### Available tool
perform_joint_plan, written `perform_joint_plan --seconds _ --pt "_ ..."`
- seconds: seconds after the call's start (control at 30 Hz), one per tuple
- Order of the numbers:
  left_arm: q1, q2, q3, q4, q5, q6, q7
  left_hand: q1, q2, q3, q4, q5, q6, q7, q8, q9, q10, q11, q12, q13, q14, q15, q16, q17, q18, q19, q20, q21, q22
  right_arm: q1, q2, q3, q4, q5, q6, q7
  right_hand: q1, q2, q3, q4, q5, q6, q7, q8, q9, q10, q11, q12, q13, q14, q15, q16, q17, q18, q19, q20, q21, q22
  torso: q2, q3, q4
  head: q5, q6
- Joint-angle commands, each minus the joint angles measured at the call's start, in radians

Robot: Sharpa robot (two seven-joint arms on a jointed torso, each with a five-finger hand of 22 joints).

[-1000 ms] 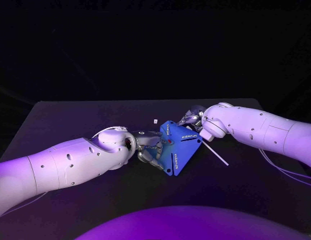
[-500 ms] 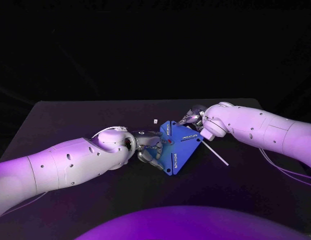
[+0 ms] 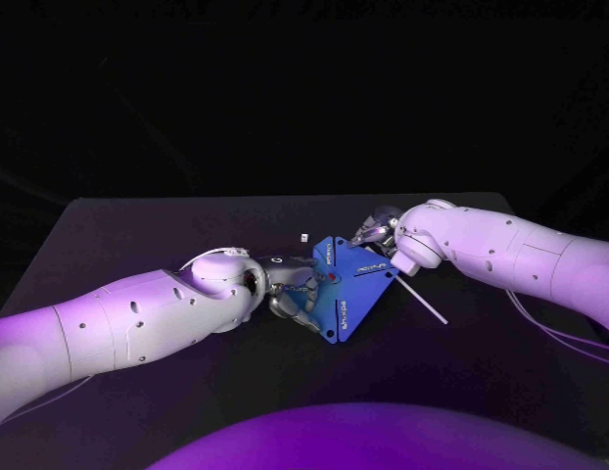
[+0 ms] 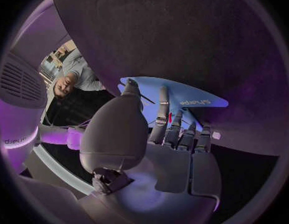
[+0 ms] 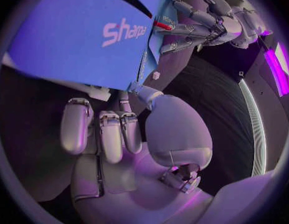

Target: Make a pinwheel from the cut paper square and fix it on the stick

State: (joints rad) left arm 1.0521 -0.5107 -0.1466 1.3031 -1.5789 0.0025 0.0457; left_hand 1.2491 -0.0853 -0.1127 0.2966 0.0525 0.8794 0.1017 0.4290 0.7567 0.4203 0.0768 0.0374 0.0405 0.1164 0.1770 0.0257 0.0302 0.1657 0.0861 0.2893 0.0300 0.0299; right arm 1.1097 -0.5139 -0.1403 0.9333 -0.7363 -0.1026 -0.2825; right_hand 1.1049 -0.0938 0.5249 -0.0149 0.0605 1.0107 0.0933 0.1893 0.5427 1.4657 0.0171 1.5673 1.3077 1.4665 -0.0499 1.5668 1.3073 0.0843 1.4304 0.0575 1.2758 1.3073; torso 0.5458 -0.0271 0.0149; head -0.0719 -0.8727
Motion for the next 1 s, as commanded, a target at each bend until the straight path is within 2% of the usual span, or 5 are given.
perform_joint_plan --seconds 0.03,0.27,0.5,0.67,1.0 --pt "0.000 0.000 -0.001 0.000 0.003 0.018 -0.004 -0.002 0.009 0.005 0.002 -0.004 -0.002 0.008 -0.004 0.001 -0.006 0.002 0.002 0.001 -0.001 0.005 -0.005 -0.001 0.001 -0.005 0.000 0.003 0.002 -0.001 0.002 -0.001 -0.001 -0.008 0.023 0.005 0.009 0.000 0.009 -0.003 0.000 0.012 -0.003 0.006 0.003 0.105 -0.003 0.003 0.263 0.104 0.002 0.004 0.264 -0.010 0.003 0.003 -0.002 0.029 0.000 -0.0008 0.0003 -0.001 0.000" --pt "0.000 0.000 -0.001 0.000 0.003 0.017 -0.005 -0.001 0.010 0.006 0.002 -0.004 -0.003 0.008 -0.005 0.002 -0.007 0.003 0.003 0.001 -0.001 0.005 -0.005 -0.001 0.001 -0.005 0.001 0.003 0.002 -0.001 0.005 -0.001 0.000 -0.007 -0.019 0.023 0.029 0.012 0.029 -0.022 0.000 0.041 -0.015 0.022 0.015 0.105 -0.012 0.003 0.263 0.104 -0.009 0.004 0.264 -0.011 0.006 -0.005 0.003 0.035 -0.001 -0.0005 0.0003 0.000 0.000" --pt "0.000 0.000 -0.001 0.000 0.003 0.015 -0.005 0.000 0.010 0.006 0.002 -0.004 -0.003 0.009 -0.005 0.002 -0.009 0.004 0.002 0.001 -0.001 0.005 -0.004 -0.001 0.001 -0.005 0.001 0.003 0.002 0.000 0.004 -0.001 0.009 -0.012 -0.038 0.042 0.070 0.020 0.065 -0.080 -0.007 0.080 -0.039 0.062 0.059 0.105 -0.032 0.003 0.263 0.104 -0.032 0.004 0.264 -0.012 0.009 -0.027 0.006 0.043 -0.001 -0.0004 0.0001 0.000 0.000" --pt "0.000 0.000 -0.001 0.000 0.003 0.013 -0.005 0.000 0.007 0.006 0.002 -0.004 -0.004 0.011 -0.006 0.003 -0.013 0.007 0.002 0.000 -0.001 0.004 -0.004 -0.001 0.001 -0.005 0.001 0.003 0.002 0.000 -0.003 -0.001 0.023 -0.031 -0.049 0.059 0.077 0.015 0.083 -0.106 -0.010 0.083 -0.040 0.076 0.081 0.105 -0.035 0.003 0.263 0.104 -0.032 0.004 0.264 -0.014 0.011 -0.029 0.008 0.046 -0.001 -0.0005 0.0000 -0.001 0.000" --pt "0.000 0.000 -0.001 0.002 0.004 0.005 -0.004 0.001 0.003 0.005 0.002 -0.004 -0.007 0.015 -0.007 0.004 -0.021 0.010 0.001 -0.001 -0.001 0.002 -0.004 -0.001 0.001 -0.005 0.001 0.003 0.002 0.000 -0.034 -0.001 0.070 -0.102 -0.094 0.092 0.075 0.012 0.087 -0.112 -0.011 0.085 -0.041 0.081 0.088 0.105 -0.036 0.003 0.263 0.104 -0.031 0.004 0.264 -0.015 0.012 -0.029 0.010 0.048 -0.001 0.0002 -0.0004 -0.003 0.000"
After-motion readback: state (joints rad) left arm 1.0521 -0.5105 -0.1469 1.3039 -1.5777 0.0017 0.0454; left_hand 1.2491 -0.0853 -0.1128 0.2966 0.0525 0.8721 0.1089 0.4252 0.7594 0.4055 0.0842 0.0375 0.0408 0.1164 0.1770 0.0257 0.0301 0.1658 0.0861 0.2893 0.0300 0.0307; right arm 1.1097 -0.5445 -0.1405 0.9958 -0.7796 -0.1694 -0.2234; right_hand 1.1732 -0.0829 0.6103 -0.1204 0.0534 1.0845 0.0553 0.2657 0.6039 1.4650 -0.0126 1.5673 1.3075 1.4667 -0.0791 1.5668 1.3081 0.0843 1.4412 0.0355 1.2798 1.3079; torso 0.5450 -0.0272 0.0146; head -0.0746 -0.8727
